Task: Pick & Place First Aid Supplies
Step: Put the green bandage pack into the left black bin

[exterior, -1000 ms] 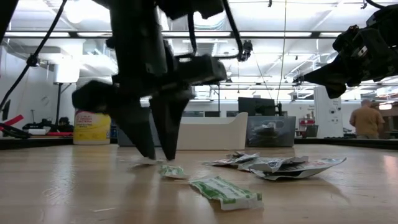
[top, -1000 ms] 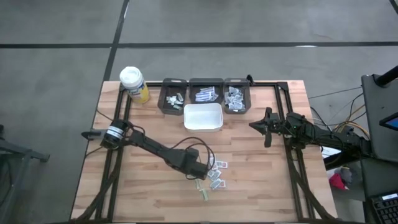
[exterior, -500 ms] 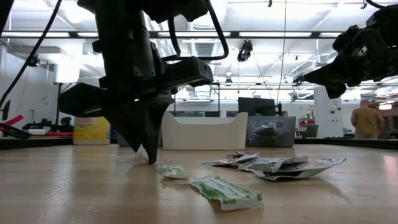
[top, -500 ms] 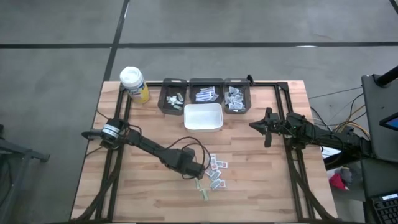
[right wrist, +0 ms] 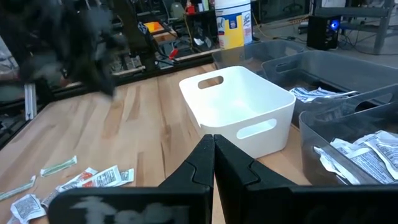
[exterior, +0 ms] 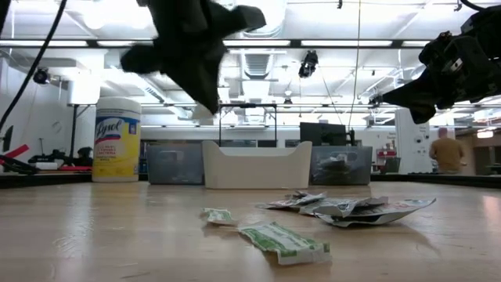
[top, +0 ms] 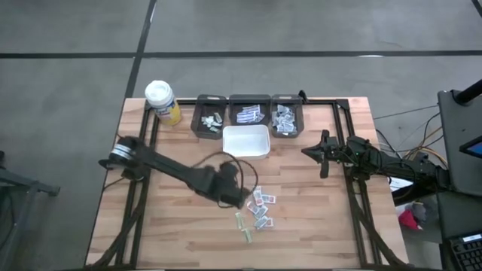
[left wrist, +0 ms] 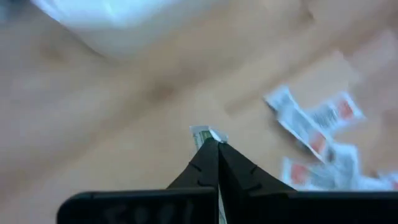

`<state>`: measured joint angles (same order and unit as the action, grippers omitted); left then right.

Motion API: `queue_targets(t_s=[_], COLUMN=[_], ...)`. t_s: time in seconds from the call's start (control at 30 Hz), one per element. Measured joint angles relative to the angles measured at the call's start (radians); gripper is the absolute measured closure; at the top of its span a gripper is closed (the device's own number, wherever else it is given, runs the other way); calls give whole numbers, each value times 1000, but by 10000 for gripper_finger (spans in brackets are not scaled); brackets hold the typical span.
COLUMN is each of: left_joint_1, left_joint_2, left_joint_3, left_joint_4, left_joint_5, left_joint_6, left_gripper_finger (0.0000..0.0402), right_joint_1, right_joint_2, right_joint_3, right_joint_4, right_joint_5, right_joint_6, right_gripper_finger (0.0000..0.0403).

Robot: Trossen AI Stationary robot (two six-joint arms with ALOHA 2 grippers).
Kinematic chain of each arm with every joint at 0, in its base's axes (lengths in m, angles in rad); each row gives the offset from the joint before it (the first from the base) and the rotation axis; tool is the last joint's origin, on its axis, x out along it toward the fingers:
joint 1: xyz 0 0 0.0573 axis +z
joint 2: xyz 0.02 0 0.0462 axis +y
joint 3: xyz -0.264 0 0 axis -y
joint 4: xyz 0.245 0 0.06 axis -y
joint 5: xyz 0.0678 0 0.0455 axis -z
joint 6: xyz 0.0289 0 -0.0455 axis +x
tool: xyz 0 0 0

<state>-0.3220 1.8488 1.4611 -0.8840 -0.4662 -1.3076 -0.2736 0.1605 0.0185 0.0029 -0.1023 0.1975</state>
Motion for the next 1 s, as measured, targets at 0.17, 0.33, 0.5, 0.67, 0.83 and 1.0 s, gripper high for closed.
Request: queue_targets(t_s=[0.17,0.33,0.5,0.67,0.83,1.0], left_joint_1=[73,235,483,740,931,996], left_joint_2=[-84,-163,-179,-154,-121,-90], left_joint_3=[88,113,100,41,-59,-146], left_joint_4=[-276,-386,-347,-133,61,101], left_joint_5=[-154,-232,-224,-53,240,325], left_joint_6=[97,296,549,830,909,904], left_gripper_finger=[401,401,401,401,401,399], right_joint_1=[0,0,0,0,0,0], right_joint_2=[1,1,1,3,3,7], right_joint_3=[0,0,0,0,0,0], right_joint_4=[0,0,0,0,0,0], right_joint_5=[1,1,1,31,64,84], right_joint_6=[0,0,0,1,6,4], right_gripper_finger=[394,394,394,394,394,394])
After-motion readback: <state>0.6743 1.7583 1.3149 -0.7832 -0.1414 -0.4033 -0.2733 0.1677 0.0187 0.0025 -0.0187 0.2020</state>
